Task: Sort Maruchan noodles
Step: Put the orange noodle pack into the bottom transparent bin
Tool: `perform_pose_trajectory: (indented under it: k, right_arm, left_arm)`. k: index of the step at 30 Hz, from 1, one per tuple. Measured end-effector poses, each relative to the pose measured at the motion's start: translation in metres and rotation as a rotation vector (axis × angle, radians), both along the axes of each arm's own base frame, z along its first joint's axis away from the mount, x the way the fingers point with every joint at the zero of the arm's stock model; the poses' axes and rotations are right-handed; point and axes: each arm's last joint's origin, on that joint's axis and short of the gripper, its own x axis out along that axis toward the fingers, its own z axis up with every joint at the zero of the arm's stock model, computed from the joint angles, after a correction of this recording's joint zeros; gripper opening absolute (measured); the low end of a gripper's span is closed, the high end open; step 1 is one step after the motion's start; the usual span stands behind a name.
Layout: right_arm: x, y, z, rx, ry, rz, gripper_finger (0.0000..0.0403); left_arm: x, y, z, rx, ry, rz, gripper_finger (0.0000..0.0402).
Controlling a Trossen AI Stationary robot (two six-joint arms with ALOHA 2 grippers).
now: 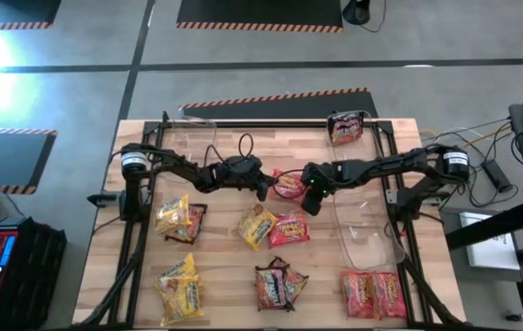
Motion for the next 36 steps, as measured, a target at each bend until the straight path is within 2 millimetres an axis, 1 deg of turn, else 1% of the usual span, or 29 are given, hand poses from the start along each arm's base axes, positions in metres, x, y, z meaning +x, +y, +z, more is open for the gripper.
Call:
perform_pose_trajectory:
  k: [5,8,11,14,17,24,31,36]
  right_arm:
    - [0.011,-0.005,-0.002,-0.049,-0.067,0.054,0.0078]
    - [0.016,-0.010,0.001,-0.074,-0.093,0.073,0.0073]
    - [0.016,-0.011,0.011,-0.083,-0.102,0.078,0.0070]
    - [0.016,-0.011,0.024,-0.095,-0.143,0.082,0.0068]
    - [0.015,-0.011,0.028,-0.100,-0.164,0.080,0.0067]
    - [0.017,-0.013,0.014,-0.157,-0.102,0.051,0.0067]
    - [0.021,-0.014,0.009,-0.164,-0.117,0.054,0.0067]
    - [0.026,-0.016,-0.003,-0.162,-0.102,0.056,0.0067]
  left_arm:
    - [0.000,-0.001,0.009,-0.001,-0.032,-0.041,0.0000]
    - [-0.001,-0.002,0.016,0.004,-0.048,-0.058,0.0000]
    - [-0.004,-0.003,0.019,0.008,-0.033,-0.064,0.0000]
    - [-0.008,-0.004,0.016,0.017,-0.002,-0.069,0.0000]
    - [-0.009,-0.004,0.015,0.017,0.006,-0.061,0.0000]
    - [-0.010,-0.004,0.015,0.015,0.008,-0.056,0.0000]
    - [-0.011,-0.004,0.015,0.013,0.015,-0.055,0.0000]
    - [-0.011,-0.004,0.015,0.011,0.020,-0.054,0.0000]
